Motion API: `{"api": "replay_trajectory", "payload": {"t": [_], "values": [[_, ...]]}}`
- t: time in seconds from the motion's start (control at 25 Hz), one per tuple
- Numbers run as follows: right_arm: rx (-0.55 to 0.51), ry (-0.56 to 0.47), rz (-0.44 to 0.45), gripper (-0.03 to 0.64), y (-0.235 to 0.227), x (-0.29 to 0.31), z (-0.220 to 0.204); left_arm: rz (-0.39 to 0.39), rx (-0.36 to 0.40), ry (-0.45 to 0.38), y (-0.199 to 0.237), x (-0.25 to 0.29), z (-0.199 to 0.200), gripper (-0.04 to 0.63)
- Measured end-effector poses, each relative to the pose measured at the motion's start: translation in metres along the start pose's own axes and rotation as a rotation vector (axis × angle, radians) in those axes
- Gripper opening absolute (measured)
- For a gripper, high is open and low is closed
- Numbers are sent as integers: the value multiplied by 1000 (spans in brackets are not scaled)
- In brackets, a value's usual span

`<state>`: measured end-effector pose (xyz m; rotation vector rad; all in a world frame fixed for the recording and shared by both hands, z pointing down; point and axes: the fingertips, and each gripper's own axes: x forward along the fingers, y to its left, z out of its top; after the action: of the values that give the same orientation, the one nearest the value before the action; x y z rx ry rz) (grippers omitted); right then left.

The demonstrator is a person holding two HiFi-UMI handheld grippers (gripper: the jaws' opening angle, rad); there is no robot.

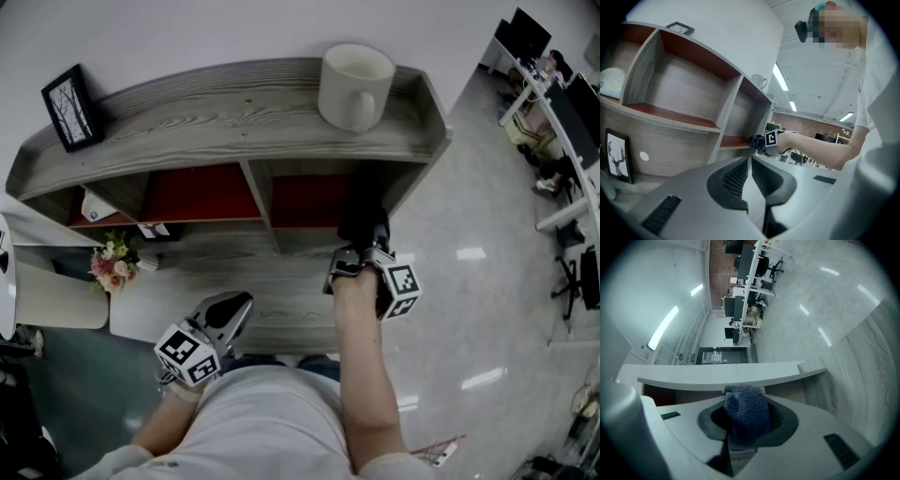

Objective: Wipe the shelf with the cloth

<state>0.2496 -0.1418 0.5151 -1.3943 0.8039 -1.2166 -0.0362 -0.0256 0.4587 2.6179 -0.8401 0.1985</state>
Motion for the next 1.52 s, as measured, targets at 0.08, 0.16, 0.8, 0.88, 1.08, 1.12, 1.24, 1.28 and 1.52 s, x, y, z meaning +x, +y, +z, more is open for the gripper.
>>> {"api": "replay_trajectory", "payload": {"t": [0.08, 0.16, 0.8, 0.88, 1.08, 1.12, 1.24, 1.28, 1.52], "values": [[-7, -12, 9, 107, -1, -9, 4, -20, 2, 6, -3, 1, -2, 37], [-27, -30, 14, 107, -1, -18, 9, -40, 5, 12, -6, 2, -4, 37], [-690, 52, 267, 107, 79, -112, 10, -177, 31, -12, -20, 31, 15, 37], [-845, 75, 306, 107, 86, -127, -2, -192, 36, -17, -19, 36, 18, 37], [-1202, 122, 407, 107, 87, -158, -34, -239, 54, -19, -26, 51, 26, 37], [-1266, 125, 409, 109, 84, -162, -37, -249, 56, -17, -28, 53, 26, 37], [-1429, 136, 403, 109, 74, -173, -45, -281, 66, -8, -35, 59, 25, 37], [-1480, 139, 401, 109, 71, -176, -47, -293, 70, -5, -37, 61, 24, 37], [-1662, 130, 394, 109, 64, -188, -53, -343, 116, 15, -52, 70, 23, 37]]}}
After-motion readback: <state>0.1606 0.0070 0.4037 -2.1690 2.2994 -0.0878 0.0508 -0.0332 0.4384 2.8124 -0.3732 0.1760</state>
